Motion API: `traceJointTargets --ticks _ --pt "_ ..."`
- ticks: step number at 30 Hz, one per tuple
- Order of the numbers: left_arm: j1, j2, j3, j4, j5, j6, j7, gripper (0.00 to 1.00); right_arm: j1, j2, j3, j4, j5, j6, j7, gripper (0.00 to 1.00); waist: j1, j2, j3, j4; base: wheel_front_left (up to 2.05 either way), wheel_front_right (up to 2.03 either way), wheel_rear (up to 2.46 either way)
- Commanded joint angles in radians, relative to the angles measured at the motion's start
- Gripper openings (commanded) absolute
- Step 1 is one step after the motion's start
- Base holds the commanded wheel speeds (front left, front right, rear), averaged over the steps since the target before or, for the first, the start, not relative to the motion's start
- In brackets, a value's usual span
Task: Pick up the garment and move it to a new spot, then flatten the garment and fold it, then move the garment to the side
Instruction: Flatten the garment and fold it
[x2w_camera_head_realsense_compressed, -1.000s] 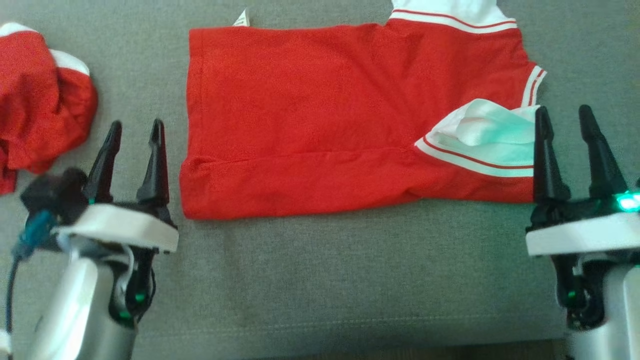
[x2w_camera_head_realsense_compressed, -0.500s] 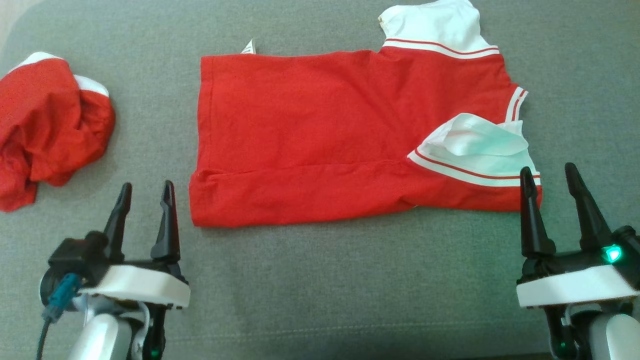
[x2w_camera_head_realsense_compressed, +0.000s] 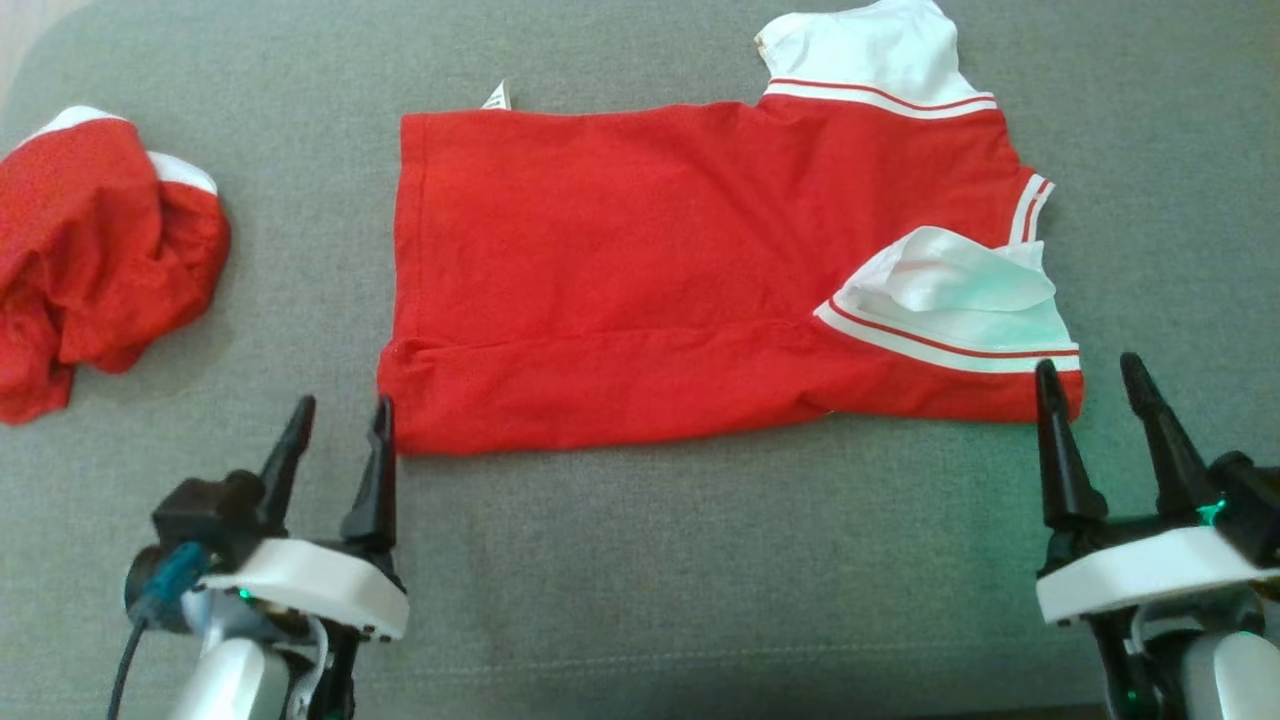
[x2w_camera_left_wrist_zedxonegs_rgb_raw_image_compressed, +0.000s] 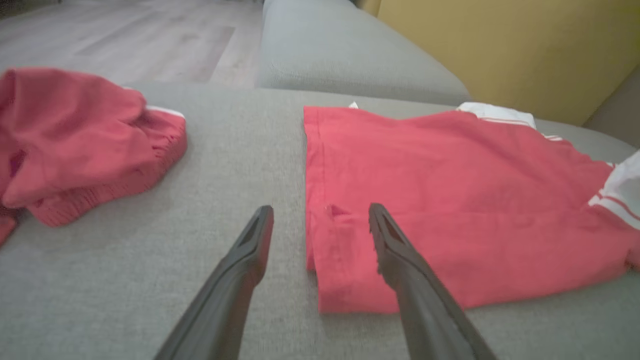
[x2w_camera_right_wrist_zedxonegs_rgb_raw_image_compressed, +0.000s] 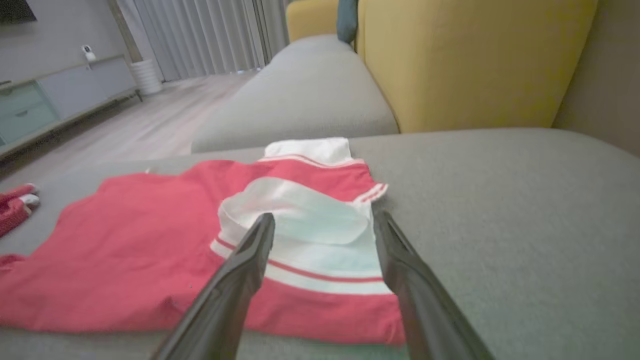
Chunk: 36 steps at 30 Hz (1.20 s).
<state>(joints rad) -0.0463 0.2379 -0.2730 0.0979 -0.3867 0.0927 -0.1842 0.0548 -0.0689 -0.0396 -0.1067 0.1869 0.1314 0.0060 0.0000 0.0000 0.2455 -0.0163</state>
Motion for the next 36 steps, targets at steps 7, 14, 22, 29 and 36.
traceJointTargets --ticks 7,14,22,29,36 --pt "-0.057 -0.001 0.014 0.058 -0.062 -0.041 0.069 1.00 -0.039 -0.050 -0.034 0.073 0.037 -0.001 0.110 1.00 0.0000 0.0000 0.036 -0.002 0.00 0.00 0.00" --pt "-0.095 -0.002 0.012 0.108 -0.104 -0.075 0.101 1.00 -0.093 -0.058 -0.060 0.114 0.049 -0.001 0.189 1.00 0.0000 0.0000 0.080 0.000 0.00 0.00 0.00" --pt "-0.129 0.003 0.006 0.159 -0.129 -0.090 0.150 1.00 -0.146 -0.068 -0.057 0.157 0.065 -0.001 0.230 1.00 0.0000 0.0000 0.113 0.001 0.00 0.00 0.00" --pt "-0.135 0.020 -0.027 0.157 -0.127 -0.088 0.236 0.30 -0.172 -0.072 -0.039 0.194 0.115 -0.001 0.291 0.00 0.0000 0.0000 0.132 0.005 0.00 0.00 0.00" --pt "-0.113 0.043 -0.036 0.103 -0.117 -0.075 0.259 0.00 -0.134 -0.060 -0.049 0.153 0.136 -0.001 0.313 0.00 0.0000 0.0000 0.115 0.006 0.00 0.00 0.00"
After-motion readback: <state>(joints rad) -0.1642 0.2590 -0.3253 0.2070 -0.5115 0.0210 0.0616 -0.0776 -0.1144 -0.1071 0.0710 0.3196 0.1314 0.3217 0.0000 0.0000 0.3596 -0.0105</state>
